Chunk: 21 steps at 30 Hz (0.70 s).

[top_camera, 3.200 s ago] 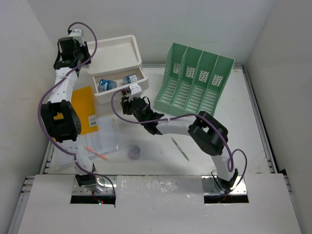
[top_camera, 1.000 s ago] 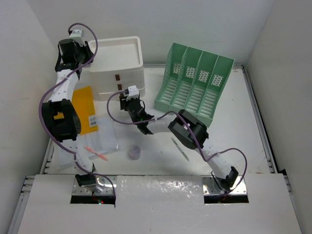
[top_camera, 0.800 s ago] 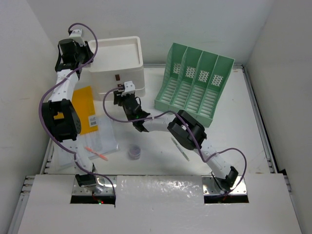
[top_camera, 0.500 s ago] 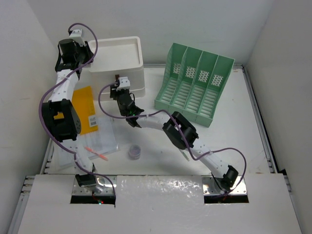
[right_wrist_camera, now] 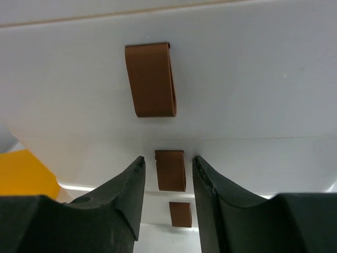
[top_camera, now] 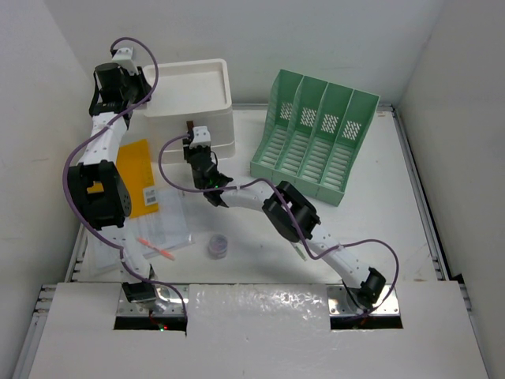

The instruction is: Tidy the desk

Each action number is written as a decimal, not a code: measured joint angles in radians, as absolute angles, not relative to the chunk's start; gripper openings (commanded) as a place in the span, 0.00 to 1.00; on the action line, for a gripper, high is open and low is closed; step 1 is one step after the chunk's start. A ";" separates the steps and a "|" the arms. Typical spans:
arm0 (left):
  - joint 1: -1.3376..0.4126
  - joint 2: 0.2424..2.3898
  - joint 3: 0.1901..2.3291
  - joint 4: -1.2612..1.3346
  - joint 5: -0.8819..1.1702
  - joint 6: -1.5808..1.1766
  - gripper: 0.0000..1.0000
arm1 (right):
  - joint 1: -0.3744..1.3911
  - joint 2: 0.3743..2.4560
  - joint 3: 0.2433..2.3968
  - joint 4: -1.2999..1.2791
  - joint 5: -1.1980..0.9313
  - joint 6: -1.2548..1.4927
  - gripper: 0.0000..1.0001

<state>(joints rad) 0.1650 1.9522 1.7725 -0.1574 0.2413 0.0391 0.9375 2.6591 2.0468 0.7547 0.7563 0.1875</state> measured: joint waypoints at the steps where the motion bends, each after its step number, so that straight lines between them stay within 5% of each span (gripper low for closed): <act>1: 0.165 1.952 1.773 -0.157 0.241 0.039 0.00 | 0.937 2.661 2.047 0.750 0.757 0.188 0.39; 4: 0.165 1.952 1.773 -0.157 0.242 0.039 0.00 | 0.936 2.667 2.047 0.737 0.759 0.190 0.34; 8: 0.165 1.952 1.773 -0.157 0.242 0.039 0.00 | 0.933 2.675 2.049 0.727 0.755 0.192 0.02; 15: 0.165 1.952 1.773 -0.157 0.242 0.039 0.00 | 0.931 2.674 2.042 0.735 0.719 0.203 0.00; 21: 0.165 1.951 1.773 -0.158 0.253 0.035 0.00 | 0.919 2.557 1.779 0.907 0.596 0.228 0.00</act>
<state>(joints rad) 0.1646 1.9511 1.7725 -0.1581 0.2535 0.0353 0.9192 2.5572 1.7794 0.9073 0.5964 0.2283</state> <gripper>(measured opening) 0.247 0.010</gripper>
